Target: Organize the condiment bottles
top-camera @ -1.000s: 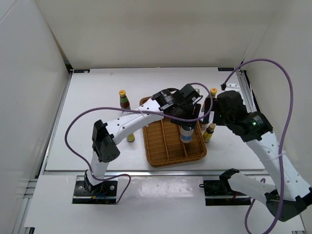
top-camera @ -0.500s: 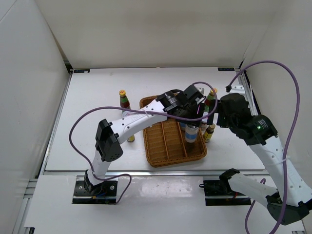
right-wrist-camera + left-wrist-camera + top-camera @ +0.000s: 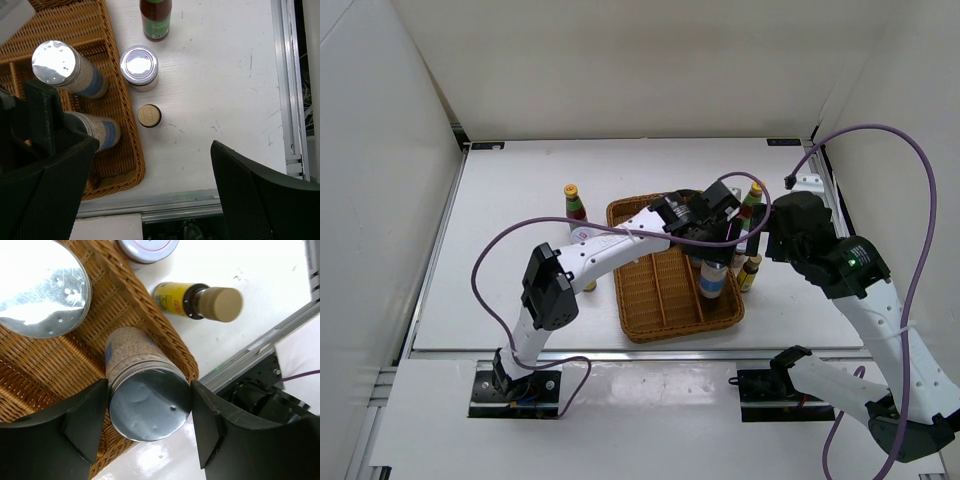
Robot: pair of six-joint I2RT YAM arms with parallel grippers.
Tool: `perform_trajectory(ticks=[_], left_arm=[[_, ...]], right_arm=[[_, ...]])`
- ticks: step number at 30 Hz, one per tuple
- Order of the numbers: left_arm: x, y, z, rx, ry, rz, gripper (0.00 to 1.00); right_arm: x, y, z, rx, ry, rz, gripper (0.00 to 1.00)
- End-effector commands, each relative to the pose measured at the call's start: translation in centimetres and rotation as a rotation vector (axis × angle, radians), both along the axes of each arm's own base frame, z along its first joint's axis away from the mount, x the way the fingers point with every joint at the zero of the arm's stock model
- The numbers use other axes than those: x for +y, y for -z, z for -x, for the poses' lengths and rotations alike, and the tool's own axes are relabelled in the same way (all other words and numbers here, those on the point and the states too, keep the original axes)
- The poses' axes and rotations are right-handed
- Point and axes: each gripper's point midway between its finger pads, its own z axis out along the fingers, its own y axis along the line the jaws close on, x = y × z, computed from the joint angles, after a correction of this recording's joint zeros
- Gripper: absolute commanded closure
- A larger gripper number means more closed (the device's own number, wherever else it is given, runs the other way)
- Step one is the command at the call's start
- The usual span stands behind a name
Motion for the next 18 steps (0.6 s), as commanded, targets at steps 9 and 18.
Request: perform_trajectory(ticks=[9, 18], left_arm=[[0.3, -0.5, 0.8, -0.005, 0.028, 0.018, 0.0], [6.6, -10.3, 0.3, -0.229, -0.06, 0.052, 0.0]], right_arm=[[-0.4, -1.3, 0.0, -0.046, 0.025, -0.019, 0.0], [-0.4, -1.0, 0.0, -0.038, 0.025, -0.014, 0.0]])
